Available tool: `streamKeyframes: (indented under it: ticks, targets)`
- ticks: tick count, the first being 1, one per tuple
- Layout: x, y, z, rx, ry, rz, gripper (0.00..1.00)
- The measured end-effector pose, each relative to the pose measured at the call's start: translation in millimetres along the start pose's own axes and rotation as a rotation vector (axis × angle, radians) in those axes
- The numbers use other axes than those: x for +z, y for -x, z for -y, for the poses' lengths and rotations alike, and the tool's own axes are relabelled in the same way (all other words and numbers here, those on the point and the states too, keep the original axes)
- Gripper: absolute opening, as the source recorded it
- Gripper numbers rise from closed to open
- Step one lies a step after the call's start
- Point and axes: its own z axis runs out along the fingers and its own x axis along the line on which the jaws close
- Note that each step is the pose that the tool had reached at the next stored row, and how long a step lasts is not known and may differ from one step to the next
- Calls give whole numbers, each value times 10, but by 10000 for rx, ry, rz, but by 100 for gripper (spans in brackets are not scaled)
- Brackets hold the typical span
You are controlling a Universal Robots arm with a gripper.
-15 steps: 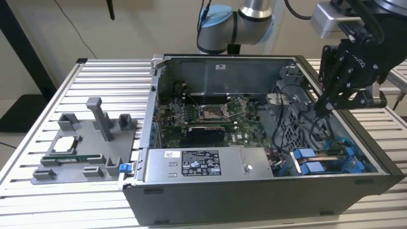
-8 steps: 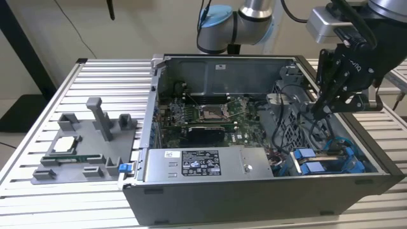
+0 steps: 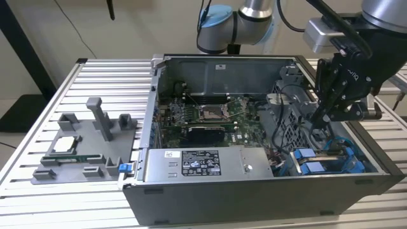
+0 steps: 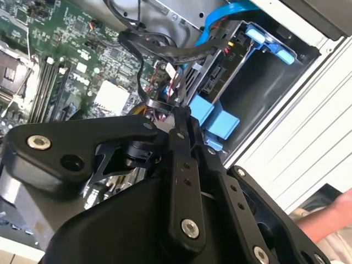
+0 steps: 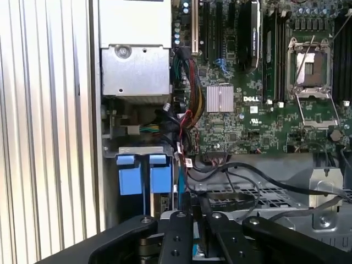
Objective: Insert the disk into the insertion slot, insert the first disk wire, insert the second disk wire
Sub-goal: 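Insert the second disk wire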
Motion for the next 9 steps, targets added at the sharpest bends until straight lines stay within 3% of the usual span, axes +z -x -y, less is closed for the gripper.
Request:
streamKeyframes:
  ticks: [1, 4, 9]
  targets:
    - [8, -12, 1, 1, -5, -118, 0]
    - [24, -25, 1, 2, -11, -279, 0]
    - [92, -35, 2, 3, -23, -343, 0]
